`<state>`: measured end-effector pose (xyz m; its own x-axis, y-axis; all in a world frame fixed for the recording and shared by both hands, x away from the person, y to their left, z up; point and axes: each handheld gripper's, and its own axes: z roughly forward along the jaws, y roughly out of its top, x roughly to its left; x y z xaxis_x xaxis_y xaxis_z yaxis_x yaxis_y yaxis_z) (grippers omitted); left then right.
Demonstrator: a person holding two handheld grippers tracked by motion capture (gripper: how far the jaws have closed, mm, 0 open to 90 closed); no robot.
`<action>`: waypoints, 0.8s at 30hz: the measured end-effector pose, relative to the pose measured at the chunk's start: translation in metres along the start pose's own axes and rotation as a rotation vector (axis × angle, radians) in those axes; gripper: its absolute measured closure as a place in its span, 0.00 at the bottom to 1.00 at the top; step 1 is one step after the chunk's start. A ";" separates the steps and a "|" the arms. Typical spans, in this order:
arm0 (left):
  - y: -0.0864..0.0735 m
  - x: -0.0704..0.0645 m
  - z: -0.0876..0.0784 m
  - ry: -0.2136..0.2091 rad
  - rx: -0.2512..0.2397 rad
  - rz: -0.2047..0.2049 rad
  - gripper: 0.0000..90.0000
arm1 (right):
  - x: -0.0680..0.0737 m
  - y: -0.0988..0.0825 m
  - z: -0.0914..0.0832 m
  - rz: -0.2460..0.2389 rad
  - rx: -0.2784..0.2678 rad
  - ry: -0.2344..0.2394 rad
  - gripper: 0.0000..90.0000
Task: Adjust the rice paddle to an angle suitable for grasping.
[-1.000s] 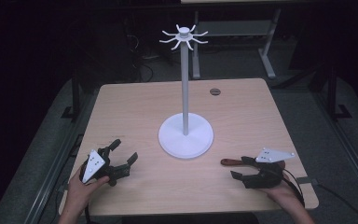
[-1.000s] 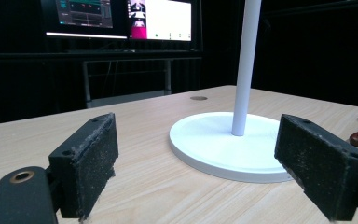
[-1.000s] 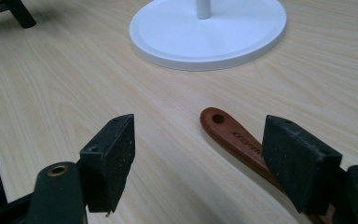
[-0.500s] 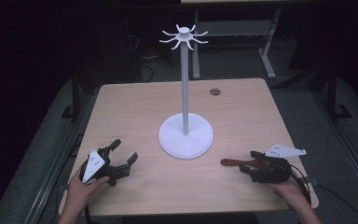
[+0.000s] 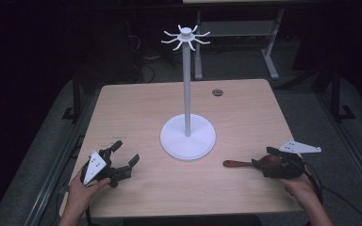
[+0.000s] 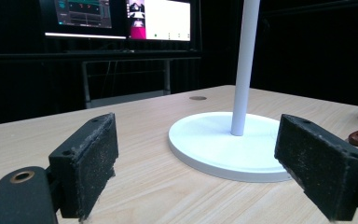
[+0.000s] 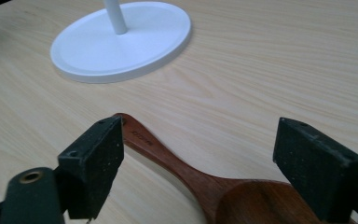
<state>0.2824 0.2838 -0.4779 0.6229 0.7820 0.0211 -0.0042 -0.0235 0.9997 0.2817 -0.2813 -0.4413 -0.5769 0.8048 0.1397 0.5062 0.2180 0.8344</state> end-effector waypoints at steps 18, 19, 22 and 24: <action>0.000 0.000 0.000 -0.001 0.000 -0.002 0.14 | -0.030 -0.003 -0.006 0.058 0.005 -0.088 0.16; 0.000 0.000 0.000 -0.001 0.000 -0.002 0.14 | -0.032 -0.004 -0.006 0.067 0.007 -0.092 0.17; 0.000 0.000 0.000 -0.001 0.000 -0.003 0.14 | -0.038 -0.007 -0.006 0.076 0.012 -0.113 0.20; 0.000 0.000 0.000 -0.001 0.001 -0.001 0.14 | -0.043 -0.009 -0.006 0.092 0.015 -0.123 0.23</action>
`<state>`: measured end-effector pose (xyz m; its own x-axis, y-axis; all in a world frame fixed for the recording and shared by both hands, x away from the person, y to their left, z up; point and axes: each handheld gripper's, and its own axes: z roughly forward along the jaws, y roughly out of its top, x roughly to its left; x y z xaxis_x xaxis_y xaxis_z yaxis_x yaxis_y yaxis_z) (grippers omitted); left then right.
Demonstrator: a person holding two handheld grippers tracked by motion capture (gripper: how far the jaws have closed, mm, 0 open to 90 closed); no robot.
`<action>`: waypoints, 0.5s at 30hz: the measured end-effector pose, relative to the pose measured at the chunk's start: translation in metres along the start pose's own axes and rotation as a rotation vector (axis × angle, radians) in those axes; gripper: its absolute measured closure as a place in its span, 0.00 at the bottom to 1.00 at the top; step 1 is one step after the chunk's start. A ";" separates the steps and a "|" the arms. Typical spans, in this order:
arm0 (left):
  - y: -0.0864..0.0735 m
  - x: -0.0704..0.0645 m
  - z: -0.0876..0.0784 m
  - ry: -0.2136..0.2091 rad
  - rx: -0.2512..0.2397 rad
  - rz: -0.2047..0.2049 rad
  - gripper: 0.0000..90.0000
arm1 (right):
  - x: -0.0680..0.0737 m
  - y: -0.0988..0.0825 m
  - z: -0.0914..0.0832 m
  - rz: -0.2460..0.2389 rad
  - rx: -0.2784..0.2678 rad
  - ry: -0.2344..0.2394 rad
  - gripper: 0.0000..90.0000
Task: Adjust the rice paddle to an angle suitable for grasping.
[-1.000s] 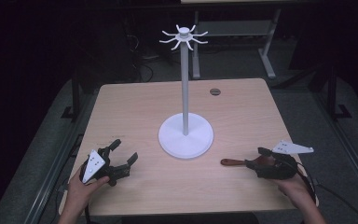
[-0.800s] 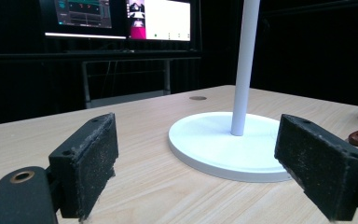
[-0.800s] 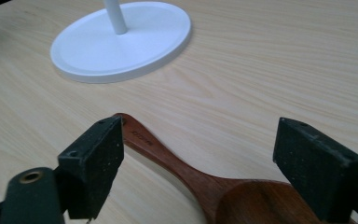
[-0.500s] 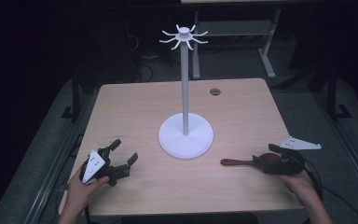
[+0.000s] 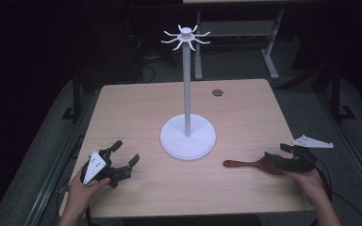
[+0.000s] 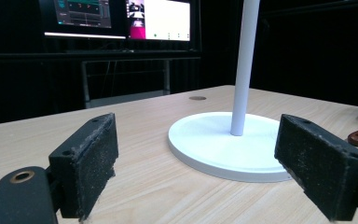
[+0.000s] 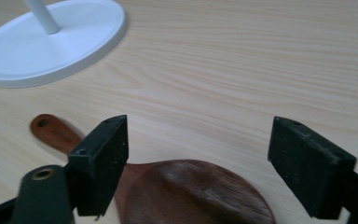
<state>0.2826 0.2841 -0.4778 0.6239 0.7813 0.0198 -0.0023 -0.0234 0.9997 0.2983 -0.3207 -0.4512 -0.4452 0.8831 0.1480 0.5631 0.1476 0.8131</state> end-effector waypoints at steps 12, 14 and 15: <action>0.000 0.000 0.000 0.000 -0.001 -0.003 0.14 | -0.017 -0.004 0.007 0.033 0.028 -0.071 0.63; 0.000 0.000 0.000 0.001 0.000 -0.004 0.14 | -0.018 -0.004 0.009 0.036 0.038 -0.079 0.73; 0.000 0.000 0.000 0.001 0.000 -0.005 0.14 | -0.018 -0.005 0.010 0.035 0.044 -0.085 0.77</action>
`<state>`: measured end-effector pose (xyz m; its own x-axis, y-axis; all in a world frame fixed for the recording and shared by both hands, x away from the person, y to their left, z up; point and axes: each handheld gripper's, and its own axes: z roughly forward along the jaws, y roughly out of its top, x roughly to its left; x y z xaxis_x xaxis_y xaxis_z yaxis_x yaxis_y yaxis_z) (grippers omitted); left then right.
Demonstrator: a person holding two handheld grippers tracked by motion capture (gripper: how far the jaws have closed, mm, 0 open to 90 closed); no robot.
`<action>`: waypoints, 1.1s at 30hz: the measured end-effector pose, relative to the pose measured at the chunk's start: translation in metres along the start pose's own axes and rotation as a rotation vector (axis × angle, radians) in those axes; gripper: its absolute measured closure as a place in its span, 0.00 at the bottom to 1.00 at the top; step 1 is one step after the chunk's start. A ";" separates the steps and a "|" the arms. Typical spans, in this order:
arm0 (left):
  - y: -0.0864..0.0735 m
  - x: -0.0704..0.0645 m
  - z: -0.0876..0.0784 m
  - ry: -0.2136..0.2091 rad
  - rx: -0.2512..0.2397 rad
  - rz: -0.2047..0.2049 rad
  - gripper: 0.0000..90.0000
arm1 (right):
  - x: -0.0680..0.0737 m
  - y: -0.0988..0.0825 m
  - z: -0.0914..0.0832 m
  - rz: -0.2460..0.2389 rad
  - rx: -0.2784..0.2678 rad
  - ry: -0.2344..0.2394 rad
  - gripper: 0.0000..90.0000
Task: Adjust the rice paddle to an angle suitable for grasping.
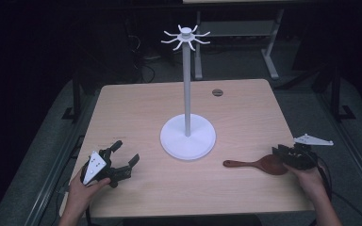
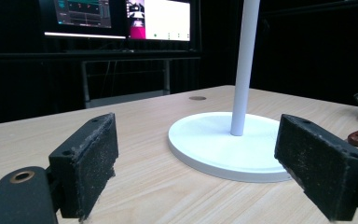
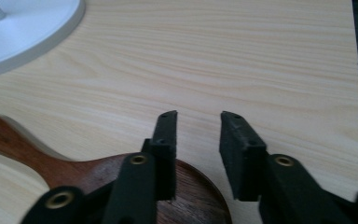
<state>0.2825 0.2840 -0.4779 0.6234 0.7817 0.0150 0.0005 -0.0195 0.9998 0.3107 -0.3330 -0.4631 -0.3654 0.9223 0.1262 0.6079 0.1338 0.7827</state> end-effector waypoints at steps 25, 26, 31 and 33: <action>0.000 0.000 0.000 -0.002 -0.002 0.005 0.14 | 0.000 -0.003 0.002 -0.039 0.082 -0.017 1.00; 0.000 0.000 0.000 -0.002 -0.001 0.006 0.14 | -0.001 -0.003 0.002 -0.041 0.086 -0.014 1.00; 0.000 -0.001 0.000 -0.003 -0.003 0.007 0.14 | -0.002 -0.004 0.000 -0.053 0.103 0.004 1.00; 0.000 0.000 0.000 -0.003 -0.004 0.007 0.14 | -0.002 -0.006 -0.001 -0.061 0.113 0.017 1.00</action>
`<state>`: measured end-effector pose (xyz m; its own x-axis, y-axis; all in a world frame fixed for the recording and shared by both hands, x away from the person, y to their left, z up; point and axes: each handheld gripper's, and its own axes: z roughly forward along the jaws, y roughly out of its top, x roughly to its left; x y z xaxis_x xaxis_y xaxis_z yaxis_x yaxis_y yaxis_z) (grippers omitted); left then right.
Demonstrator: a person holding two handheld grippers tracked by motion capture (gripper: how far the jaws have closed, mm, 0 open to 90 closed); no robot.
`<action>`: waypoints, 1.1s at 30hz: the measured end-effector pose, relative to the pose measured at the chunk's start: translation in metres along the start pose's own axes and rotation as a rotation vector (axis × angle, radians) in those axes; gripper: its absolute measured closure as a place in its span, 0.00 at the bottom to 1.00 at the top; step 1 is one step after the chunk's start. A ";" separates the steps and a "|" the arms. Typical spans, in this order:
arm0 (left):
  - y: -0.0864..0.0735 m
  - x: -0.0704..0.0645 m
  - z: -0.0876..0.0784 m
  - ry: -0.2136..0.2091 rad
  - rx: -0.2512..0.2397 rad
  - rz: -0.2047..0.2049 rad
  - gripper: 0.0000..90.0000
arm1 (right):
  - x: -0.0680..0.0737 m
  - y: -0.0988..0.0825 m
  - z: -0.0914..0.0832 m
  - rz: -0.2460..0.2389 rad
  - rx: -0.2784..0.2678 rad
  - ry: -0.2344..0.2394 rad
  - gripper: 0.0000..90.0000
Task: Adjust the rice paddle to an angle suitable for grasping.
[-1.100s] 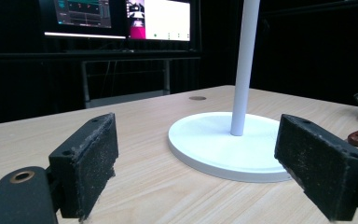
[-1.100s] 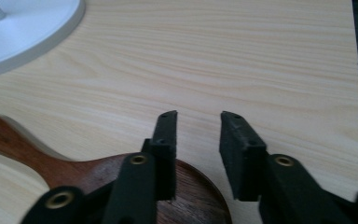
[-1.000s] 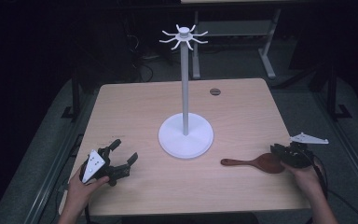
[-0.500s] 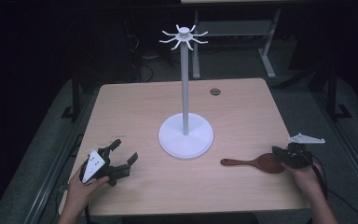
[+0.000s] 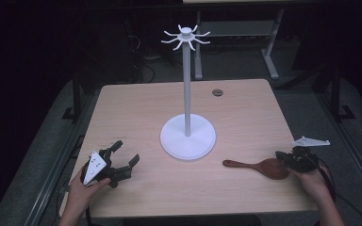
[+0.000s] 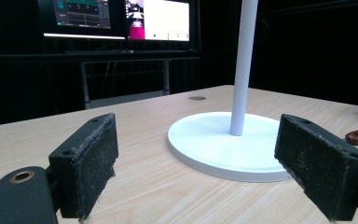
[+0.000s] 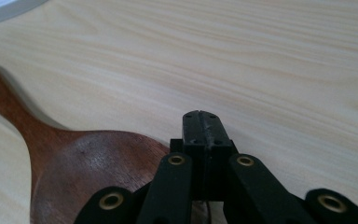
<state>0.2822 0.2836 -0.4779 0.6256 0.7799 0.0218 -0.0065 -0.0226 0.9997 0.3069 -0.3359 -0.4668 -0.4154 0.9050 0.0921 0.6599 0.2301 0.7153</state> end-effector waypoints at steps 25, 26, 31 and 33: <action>0.000 0.000 0.000 -0.001 0.002 0.002 0.14 | 0.015 -0.007 -0.006 -0.117 0.101 0.208 1.00; 0.000 0.000 -0.001 -0.001 0.002 0.002 0.14 | 0.015 -0.007 -0.006 -0.117 0.101 0.208 1.00; 0.000 0.000 0.000 0.000 0.003 0.003 0.14 | 0.016 -0.007 -0.009 -0.118 0.087 0.216 1.00; 0.000 0.000 0.000 0.001 0.002 0.002 0.14 | 0.016 -0.004 -0.011 -0.122 0.064 0.221 1.00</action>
<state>0.2819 0.2836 -0.4778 0.6252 0.7802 0.0234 -0.0061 -0.0251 0.9997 0.2908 -0.3260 -0.4605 -0.6165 0.7706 0.1615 0.6316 0.3616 0.6858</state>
